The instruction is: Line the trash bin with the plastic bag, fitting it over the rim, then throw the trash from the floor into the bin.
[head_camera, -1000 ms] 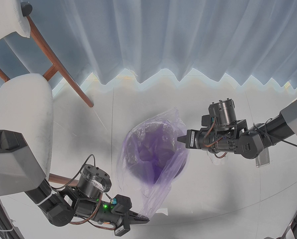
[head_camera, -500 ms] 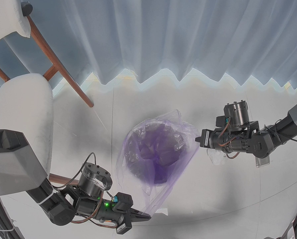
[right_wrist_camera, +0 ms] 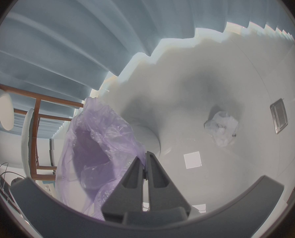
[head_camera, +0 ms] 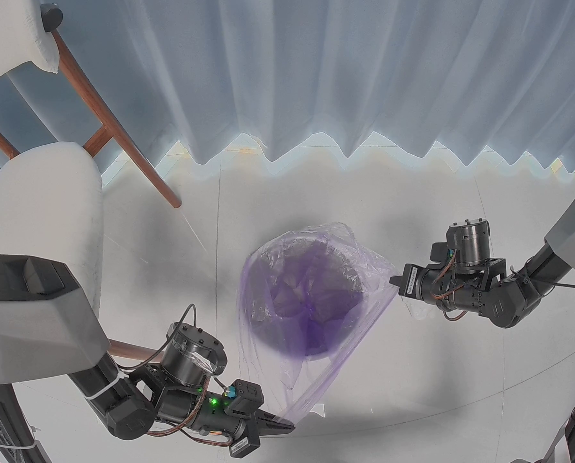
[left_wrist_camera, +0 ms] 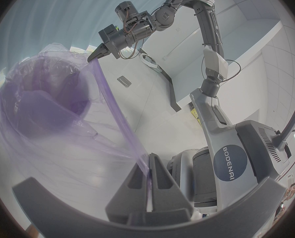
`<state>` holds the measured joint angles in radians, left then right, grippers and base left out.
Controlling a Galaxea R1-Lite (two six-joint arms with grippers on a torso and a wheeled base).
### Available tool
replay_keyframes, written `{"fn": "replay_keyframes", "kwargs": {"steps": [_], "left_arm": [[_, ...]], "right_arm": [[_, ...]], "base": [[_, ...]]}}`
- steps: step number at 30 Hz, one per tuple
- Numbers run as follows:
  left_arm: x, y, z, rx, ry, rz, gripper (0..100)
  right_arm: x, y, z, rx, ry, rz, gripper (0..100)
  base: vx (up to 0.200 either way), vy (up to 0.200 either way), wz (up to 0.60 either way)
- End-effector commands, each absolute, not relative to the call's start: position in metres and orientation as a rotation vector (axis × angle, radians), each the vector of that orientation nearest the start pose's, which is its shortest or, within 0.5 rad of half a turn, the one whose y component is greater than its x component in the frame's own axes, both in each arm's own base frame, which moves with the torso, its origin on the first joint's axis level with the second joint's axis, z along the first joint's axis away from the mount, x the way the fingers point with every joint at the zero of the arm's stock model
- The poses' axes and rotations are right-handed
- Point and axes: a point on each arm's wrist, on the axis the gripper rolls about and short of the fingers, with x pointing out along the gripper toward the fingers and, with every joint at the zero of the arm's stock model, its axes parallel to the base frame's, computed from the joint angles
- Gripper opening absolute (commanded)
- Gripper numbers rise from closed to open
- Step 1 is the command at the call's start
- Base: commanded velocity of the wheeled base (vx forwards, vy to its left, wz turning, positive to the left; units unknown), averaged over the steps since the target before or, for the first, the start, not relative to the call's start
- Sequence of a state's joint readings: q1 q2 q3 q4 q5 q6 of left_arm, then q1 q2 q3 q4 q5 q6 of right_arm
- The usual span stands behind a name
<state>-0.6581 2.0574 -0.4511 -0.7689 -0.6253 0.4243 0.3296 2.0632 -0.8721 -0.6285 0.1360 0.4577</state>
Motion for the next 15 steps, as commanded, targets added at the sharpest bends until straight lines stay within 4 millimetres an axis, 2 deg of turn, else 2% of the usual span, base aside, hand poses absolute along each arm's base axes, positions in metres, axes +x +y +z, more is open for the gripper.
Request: {"fn": "replay_keyframes", "kwargs": {"steps": [1, 9, 15], "left_arm": [[0.206, -0.174, 0.009, 0.354, 0.651, -1.370, 0], [0.199, -0.165, 0.001, 0.359, 0.678, -1.346, 0], [0.200, -0.167, -0.008, 0.363, 0.663, -1.343, 0]], "right_arm": [[0.345, 0.122, 0.053, 0.400, 0.711, 0.292, 0], [0.342, 0.131, 0.031, 0.421, 0.779, 0.285, 0], [0.349, 0.137, 0.024, 0.480, 0.723, 0.296, 0]], "base": [[0.000, 0.000, 0.00], [0.000, 0.000, 0.00], [0.000, 0.000, 0.00]]}}
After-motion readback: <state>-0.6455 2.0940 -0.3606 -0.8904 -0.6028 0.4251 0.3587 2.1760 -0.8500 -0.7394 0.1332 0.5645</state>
